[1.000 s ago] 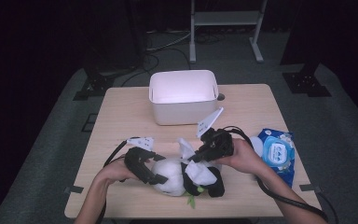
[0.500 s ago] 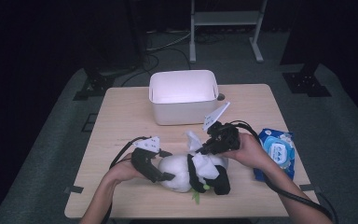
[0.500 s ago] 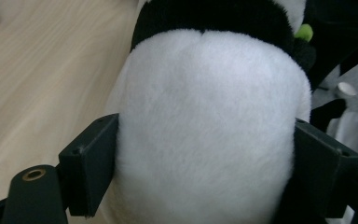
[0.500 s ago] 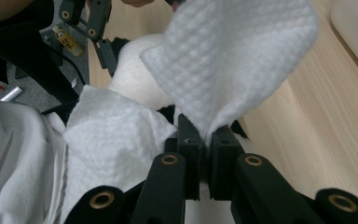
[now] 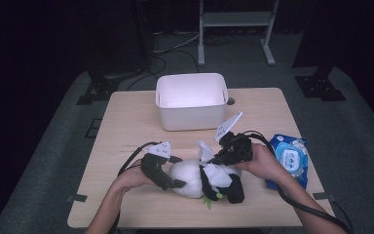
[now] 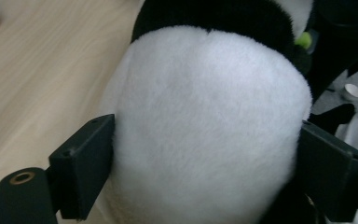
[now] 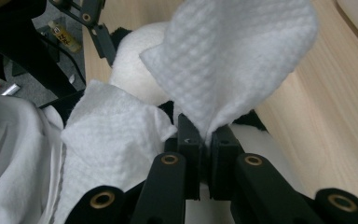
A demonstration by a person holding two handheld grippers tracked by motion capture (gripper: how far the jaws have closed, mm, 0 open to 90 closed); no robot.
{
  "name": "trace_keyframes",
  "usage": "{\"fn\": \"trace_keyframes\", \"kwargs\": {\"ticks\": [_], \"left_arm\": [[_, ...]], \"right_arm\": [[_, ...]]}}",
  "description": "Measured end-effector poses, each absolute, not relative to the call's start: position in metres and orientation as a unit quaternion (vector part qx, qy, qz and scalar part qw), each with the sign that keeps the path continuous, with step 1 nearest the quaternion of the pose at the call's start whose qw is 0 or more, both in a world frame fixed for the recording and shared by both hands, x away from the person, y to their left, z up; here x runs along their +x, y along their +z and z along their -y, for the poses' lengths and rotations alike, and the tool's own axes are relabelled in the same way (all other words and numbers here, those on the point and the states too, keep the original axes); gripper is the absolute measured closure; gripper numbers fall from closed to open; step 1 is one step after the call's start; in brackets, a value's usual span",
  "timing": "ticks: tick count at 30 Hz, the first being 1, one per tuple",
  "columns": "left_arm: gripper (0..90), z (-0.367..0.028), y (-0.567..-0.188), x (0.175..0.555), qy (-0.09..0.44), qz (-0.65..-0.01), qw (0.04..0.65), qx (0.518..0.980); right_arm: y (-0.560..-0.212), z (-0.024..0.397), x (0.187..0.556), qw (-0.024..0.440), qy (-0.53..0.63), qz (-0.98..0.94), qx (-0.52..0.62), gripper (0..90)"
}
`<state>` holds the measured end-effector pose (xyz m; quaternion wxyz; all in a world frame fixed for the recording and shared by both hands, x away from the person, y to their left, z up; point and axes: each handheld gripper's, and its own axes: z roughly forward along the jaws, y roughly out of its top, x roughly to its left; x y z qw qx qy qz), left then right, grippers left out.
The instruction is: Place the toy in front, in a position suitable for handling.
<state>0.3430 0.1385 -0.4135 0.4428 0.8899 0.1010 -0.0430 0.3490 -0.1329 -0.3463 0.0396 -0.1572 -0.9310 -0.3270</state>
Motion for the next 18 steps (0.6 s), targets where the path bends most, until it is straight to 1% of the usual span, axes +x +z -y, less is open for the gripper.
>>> {"fn": "trace_keyframes", "kwargs": {"ticks": [2, 7, 9, 11, 16, 18], "left_arm": [[9.8, -0.14, -0.412, 0.343, -0.059, -0.103, 0.447, 0.887], [9.8, -0.144, -0.409, 0.344, -0.081, -0.11, 0.455, 0.88], [9.8, -0.146, -0.407, 0.344, -0.082, -0.112, 0.463, 0.876], [9.8, -0.147, -0.408, 0.344, -0.079, -0.112, 0.458, 0.879], [9.3, -0.145, -0.417, 0.345, -0.093, -0.118, 0.449, 0.881], [9.6, -0.145, -0.418, 0.344, -0.092, -0.118, 0.444, 0.883]], "right_arm": [[-0.349, 0.135, 0.347, 0.045, -0.329, 0.93, -0.156, 85.0], [-0.352, 0.136, 0.34, 0.055, -0.329, 0.931, -0.145, 85.1], [-0.352, 0.134, 0.337, 0.062, -0.325, 0.934, -0.136, 85.1], [-0.352, 0.133, 0.333, 0.067, -0.319, 0.937, -0.126, 85.1], [-0.343, 0.13, 0.328, 0.073, -0.325, 0.936, -0.112, 84.9], [-0.336, 0.132, 0.329, 0.062, -0.336, 0.933, -0.113, 84.9]]}}
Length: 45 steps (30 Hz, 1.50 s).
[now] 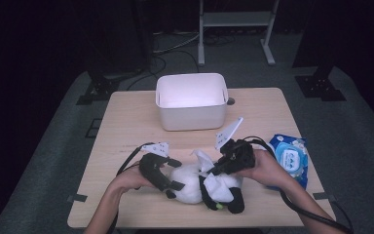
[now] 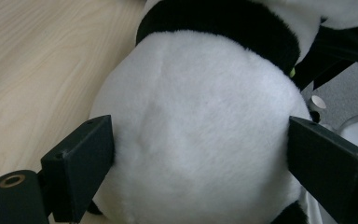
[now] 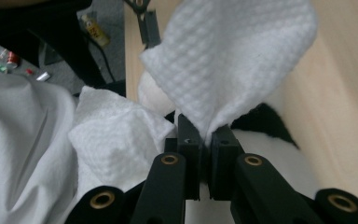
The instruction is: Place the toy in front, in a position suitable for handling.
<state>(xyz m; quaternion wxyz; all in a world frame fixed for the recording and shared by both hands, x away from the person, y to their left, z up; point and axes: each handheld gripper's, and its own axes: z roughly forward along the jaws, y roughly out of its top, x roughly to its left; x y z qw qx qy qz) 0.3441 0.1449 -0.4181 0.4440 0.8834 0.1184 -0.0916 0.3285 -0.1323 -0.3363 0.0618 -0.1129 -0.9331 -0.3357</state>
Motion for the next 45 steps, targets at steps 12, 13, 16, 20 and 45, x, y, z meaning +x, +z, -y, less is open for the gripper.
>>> {"fn": "trace_keyframes", "kwargs": {"ticks": [12, 13, 16, 20, 45], "left_arm": [[8.1, -0.142, -0.419, 0.342, -0.089, -0.119, 0.436, 0.887], [7.4, -0.143, -0.418, 0.342, -0.092, -0.118, 0.438, 0.887], [6.6, -0.143, -0.417, 0.343, -0.103, -0.121, 0.445, 0.881], [6.4, -0.142, -0.414, 0.344, -0.105, -0.122, 0.449, 0.879], [4.7, -0.124, -0.422, 0.339, -0.054, -0.099, 0.417, 0.902]], "right_arm": [[-0.345, 0.14, 0.334, 0.063, -0.322, 0.936, -0.127, 85.0], [-0.348, 0.139, 0.334, 0.07, -0.32, 0.936, -0.127, 85.1], [-0.352, 0.139, 0.331, 0.073, -0.316, 0.938, -0.122, 85.1], [-0.355, 0.14, 0.329, 0.086, -0.311, 0.939, -0.117, 85.2], [-0.37, 0.128, 0.327, 0.076, -0.29, 0.948, -0.102, 86.2]]}}
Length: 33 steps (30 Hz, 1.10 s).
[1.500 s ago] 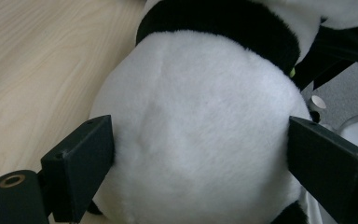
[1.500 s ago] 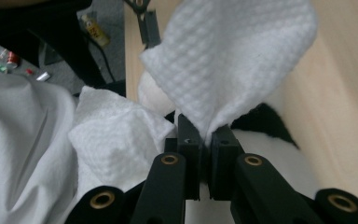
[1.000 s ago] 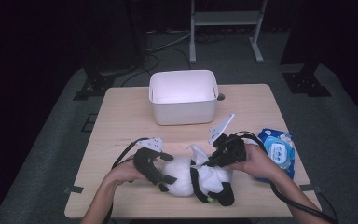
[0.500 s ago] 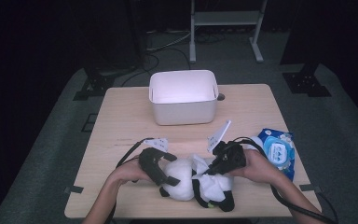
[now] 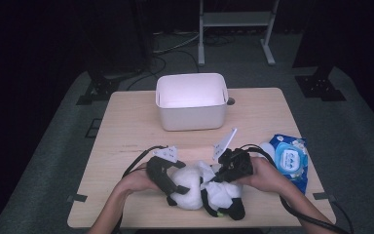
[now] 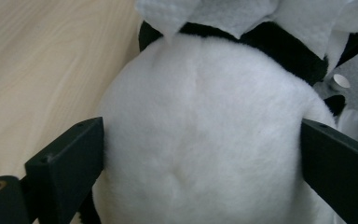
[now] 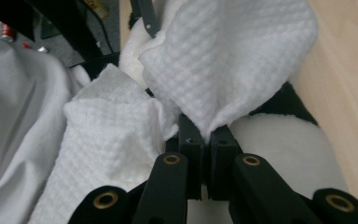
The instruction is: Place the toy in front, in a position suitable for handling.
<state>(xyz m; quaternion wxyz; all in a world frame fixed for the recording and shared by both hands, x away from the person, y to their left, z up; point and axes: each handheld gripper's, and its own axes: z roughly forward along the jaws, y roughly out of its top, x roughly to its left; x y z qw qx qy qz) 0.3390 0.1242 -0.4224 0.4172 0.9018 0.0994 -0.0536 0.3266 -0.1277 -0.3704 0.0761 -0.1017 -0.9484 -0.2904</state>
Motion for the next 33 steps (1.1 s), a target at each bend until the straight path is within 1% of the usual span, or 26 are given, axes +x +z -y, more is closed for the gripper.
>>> {"fn": "trace_keyframes", "kwargs": {"ticks": [6, 10, 13, 20, 28, 30, 33], "left_arm": [[6.0, -0.124, -0.425, 0.339, -0.053, -0.108, 0.415, 0.902], [6.3, -0.127, -0.425, 0.341, -0.062, -0.115, 0.418, 0.899], [6.3, -0.127, -0.426, 0.341, -0.067, -0.117, 0.42, 0.897], [6.3, -0.128, -0.426, 0.34, -0.07, -0.112, 0.42, 0.898], [6.1, -0.13, -0.426, 0.338, -0.073, -0.114, 0.42, 0.898], [6.1, -0.13, -0.426, 0.338, -0.074, -0.113, 0.421, 0.897], [5.8, -0.128, -0.424, 0.336, -0.071, -0.109, 0.419, 0.899]], "right_arm": [[-0.37, 0.128, 0.331, 0.077, -0.298, 0.945, -0.111, 86.1], [-0.357, 0.138, 0.331, 0.08, -0.319, 0.937, -0.121, 85.7], [-0.347, 0.15, 0.332, 0.068, -0.326, 0.934, -0.131, 85.6], [-0.339, 0.174, 0.331, 0.045, -0.322, 0.933, -0.153, 85.3], [-0.345, 0.205, 0.325, 0.042, -0.293, 0.937, -0.184, 85.0], [-0.352, 0.211, 0.323, 0.048, -0.281, 0.939, -0.194, 84.9], [-0.361, 0.213, 0.322, 0.064, -0.294, 0.933, -0.196, 84.9]]}}
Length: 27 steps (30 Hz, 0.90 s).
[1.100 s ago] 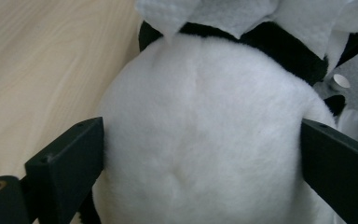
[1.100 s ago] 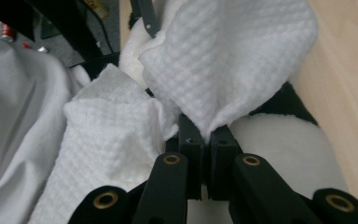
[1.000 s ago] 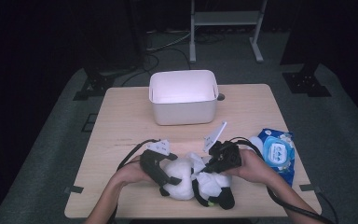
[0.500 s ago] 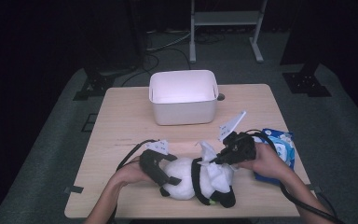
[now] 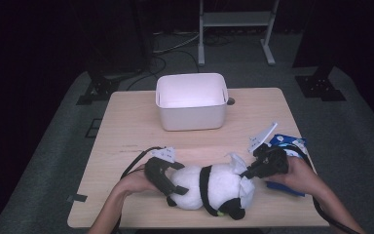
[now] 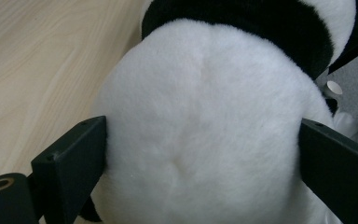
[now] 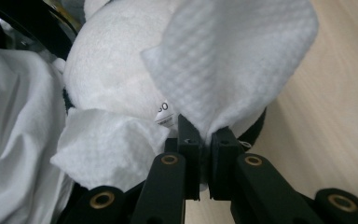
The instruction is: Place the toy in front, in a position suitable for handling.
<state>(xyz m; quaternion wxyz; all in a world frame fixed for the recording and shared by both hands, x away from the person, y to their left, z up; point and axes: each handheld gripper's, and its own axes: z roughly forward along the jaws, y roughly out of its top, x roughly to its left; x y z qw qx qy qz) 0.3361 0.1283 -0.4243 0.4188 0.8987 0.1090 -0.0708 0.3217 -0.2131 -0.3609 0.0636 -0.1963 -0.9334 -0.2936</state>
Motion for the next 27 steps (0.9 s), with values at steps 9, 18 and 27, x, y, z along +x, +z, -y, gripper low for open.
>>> {"fn": "trace_keyframes", "kwargs": {"ticks": [9, 18, 27], "left_arm": [[5.9, -0.142, -0.419, 0.335, -0.06, -0.109, 0.417, 0.9], [5.9, -0.169, -0.414, 0.334, -0.033, -0.128, 0.411, 0.902], [2.5, -0.147, -0.419, 0.33, -0.023, -0.117, 0.41, 0.904]], "right_arm": [[-0.363, 0.194, 0.334, 0.058, -0.318, 0.928, -0.188, 85.1], [-0.362, 0.154, 0.359, 0.046, -0.335, 0.925, -0.171, 85.5], [-0.364, 0.161, 0.36, 0.051, -0.315, 0.931, -0.176, 85.4]]}}
